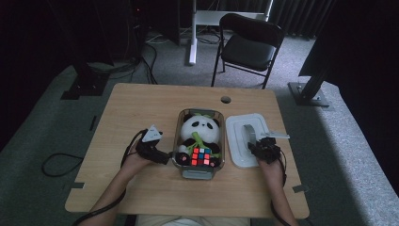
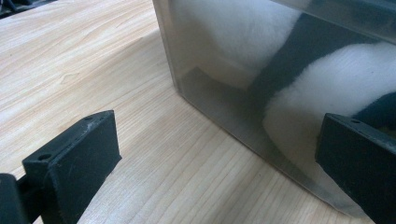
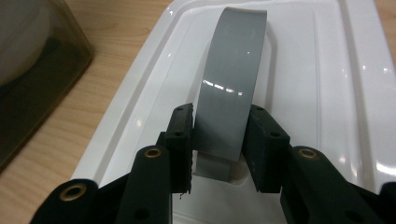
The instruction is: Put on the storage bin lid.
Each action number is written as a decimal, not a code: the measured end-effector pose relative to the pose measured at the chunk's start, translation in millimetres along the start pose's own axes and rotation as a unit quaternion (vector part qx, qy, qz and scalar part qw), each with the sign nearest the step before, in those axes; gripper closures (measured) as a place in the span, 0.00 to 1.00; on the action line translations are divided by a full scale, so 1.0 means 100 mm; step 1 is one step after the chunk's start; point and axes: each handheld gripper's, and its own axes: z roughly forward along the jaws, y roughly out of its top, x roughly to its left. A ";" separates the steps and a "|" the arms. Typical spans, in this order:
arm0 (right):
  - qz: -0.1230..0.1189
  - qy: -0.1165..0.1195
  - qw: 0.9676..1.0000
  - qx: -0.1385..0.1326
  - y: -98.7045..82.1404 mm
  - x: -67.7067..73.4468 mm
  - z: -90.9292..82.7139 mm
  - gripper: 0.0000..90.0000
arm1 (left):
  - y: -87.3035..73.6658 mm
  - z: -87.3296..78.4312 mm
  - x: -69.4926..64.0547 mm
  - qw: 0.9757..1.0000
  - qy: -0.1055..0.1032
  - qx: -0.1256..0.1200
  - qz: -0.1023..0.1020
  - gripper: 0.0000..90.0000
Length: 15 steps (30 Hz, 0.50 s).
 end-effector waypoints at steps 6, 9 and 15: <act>0.010 0.007 1.000 0.010 -0.10 -0.08 0.05 0.70 | -0.01 0.03 0.00 1.000 0.000 0.001 -0.001 0.01; 0.011 0.010 1.000 0.006 -0.08 -0.09 0.06 0.59 | -0.01 0.06 0.03 1.000 0.002 0.000 -0.003 0.01; 0.012 -0.006 1.000 -0.001 0.00 -0.05 0.11 0.48 | -0.02 0.15 0.09 1.000 0.022 -0.008 0.005 0.01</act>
